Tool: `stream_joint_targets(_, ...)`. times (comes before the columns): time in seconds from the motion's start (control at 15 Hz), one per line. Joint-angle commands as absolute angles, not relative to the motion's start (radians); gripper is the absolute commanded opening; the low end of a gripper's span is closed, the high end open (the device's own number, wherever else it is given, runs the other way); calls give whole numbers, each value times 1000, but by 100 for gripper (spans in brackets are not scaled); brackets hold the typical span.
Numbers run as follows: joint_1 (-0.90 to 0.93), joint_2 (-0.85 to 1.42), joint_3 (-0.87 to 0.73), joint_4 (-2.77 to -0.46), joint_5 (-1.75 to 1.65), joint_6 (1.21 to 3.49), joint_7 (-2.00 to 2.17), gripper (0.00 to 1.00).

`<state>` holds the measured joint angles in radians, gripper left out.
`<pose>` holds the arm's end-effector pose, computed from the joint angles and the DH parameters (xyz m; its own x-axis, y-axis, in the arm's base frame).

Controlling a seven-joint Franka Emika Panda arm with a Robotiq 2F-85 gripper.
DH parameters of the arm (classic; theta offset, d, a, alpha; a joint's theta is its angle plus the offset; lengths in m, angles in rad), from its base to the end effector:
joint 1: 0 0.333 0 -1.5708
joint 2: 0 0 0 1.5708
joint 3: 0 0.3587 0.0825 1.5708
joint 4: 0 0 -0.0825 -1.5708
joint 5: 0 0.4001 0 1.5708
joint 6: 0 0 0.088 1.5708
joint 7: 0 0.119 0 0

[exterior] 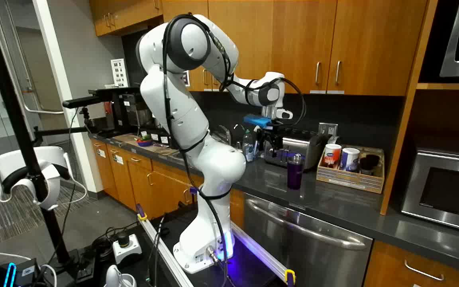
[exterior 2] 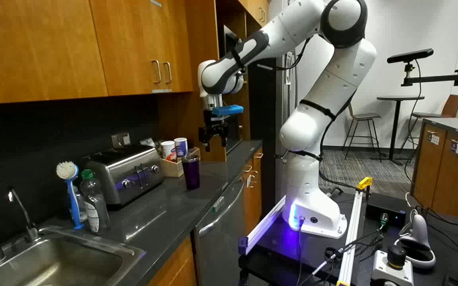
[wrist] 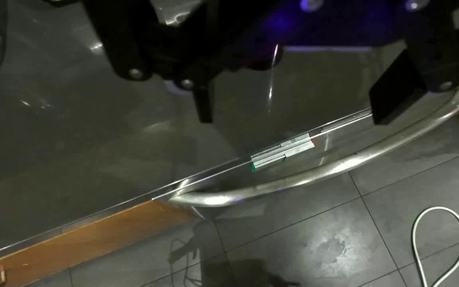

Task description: Pick up the cup

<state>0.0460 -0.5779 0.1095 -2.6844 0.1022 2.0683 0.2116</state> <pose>0.3383 0.0587 0.4218 0.9912 -0.1247 -0.0451 -0.1256 -0.9919 -0.0190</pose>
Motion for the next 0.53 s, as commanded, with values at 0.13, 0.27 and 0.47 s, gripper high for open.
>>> stream_joint_targets(0.13, 47, -578, 108, -2683, 101, 2066, 212, 100)
stream_joint_targets(0.27, 52, -535, 118, -2626, 162, 2084, 295, 100)
stream_joint_targets(0.47, 84, -473, 91, -2539, 335, 2166, 287, 100)
